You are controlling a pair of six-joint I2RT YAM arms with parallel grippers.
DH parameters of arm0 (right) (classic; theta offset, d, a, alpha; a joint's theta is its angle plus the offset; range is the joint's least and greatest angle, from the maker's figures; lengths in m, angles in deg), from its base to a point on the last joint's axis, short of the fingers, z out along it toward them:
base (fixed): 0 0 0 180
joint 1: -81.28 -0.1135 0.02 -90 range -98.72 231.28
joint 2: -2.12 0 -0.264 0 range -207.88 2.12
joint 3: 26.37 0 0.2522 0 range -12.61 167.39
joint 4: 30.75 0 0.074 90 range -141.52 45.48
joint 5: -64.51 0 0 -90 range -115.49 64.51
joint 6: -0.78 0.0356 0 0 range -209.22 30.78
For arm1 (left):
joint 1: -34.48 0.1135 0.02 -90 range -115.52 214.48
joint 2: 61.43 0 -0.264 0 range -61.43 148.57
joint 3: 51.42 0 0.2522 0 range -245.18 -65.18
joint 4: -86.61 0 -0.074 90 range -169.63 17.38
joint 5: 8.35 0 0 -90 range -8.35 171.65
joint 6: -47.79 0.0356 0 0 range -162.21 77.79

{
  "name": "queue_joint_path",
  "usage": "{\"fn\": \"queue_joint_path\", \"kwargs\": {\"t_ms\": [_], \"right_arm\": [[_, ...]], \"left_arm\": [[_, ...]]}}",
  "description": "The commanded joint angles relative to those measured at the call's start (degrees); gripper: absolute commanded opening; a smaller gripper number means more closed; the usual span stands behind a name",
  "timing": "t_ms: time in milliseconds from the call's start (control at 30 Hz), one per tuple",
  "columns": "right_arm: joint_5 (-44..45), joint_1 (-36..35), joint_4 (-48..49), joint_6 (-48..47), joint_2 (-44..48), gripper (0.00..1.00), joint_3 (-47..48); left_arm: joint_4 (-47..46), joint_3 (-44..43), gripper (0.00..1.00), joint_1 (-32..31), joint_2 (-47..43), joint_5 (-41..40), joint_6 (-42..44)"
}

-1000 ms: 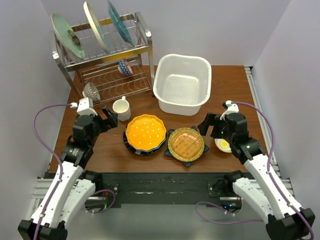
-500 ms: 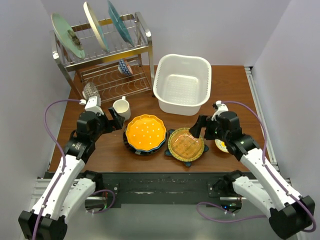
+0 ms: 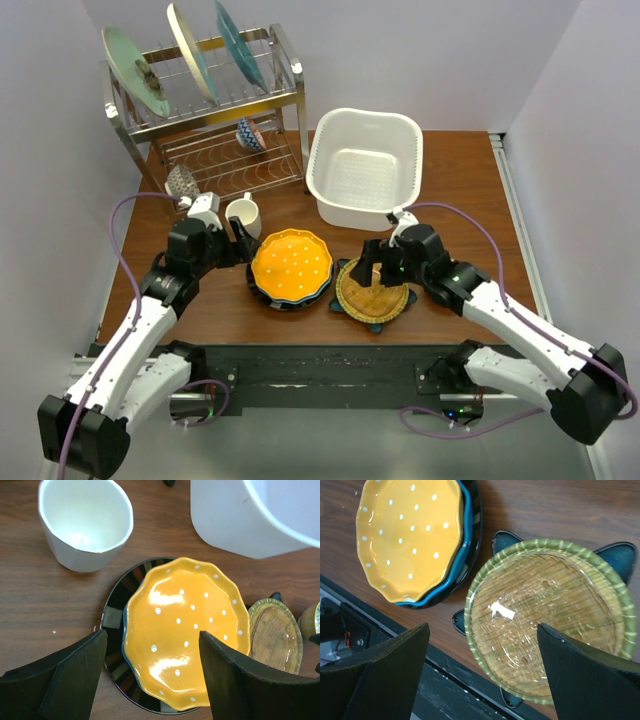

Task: Place the plates into the plastic bin on the countertop
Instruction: Pick up the plate at the center of the board.

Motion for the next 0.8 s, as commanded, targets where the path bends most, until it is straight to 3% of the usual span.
{"fn": "queue_joint_path", "kwargs": {"t_ms": [0,133,267,367,633,767], "right_arm": [[3.1,-3.9,3.8,2.8,-2.9,0.87,4.2],[3.1,-7.2,4.7,3.9,-8.3,0.72,6.1],[5.4,-9.4,5.2,5.2,-11.7,0.68,7.7],[7.4,-10.0,5.9,5.7,-13.4,0.56,8.3],[9.7,-10.4,7.8,6.4,-19.3,0.55,11.1],[10.4,-10.5,7.6,6.5,-22.3,0.45,13.1]], "left_arm": [[-3.0,0.6,0.79,-2.5,1.6,0.3,-1.8],[-3.1,0.7,0.79,-3.0,2.1,0.7,-3.4],[-2.3,0.8,0.79,-3.1,2.6,0.3,-4.0],[-1.3,0.9,0.79,-3.2,2.6,-0.4,-3.9],[0.2,1.9,0.79,-3.2,1.8,-1.0,-3.5],[0.5,2.2,0.79,-3.2,1.6,-1.3,-3.4]]}}
